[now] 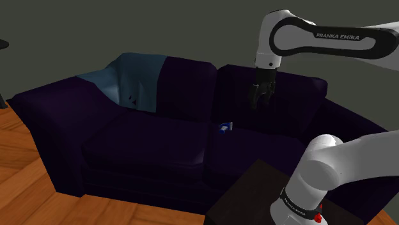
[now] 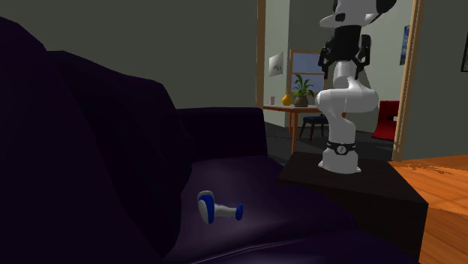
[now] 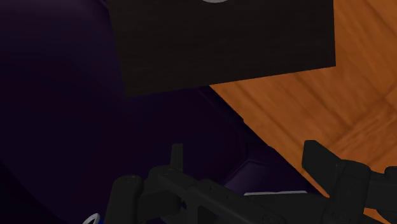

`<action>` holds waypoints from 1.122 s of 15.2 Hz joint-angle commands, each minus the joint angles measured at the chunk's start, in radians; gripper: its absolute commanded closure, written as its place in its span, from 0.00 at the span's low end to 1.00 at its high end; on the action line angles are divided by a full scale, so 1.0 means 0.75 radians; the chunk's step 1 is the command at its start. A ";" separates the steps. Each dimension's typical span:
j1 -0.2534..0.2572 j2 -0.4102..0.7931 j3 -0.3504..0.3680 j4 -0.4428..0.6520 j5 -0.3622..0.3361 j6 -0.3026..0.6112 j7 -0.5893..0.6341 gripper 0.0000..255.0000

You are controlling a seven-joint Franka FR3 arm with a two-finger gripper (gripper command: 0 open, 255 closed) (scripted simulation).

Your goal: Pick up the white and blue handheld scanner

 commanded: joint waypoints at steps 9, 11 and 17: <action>-0.039 0.267 -0.126 -0.076 -0.083 0.354 -0.080 0.00; -0.046 0.350 -0.157 -0.077 -0.097 0.441 -0.100 0.00; -0.062 0.633 -0.246 -0.031 -0.113 0.687 -0.166 0.00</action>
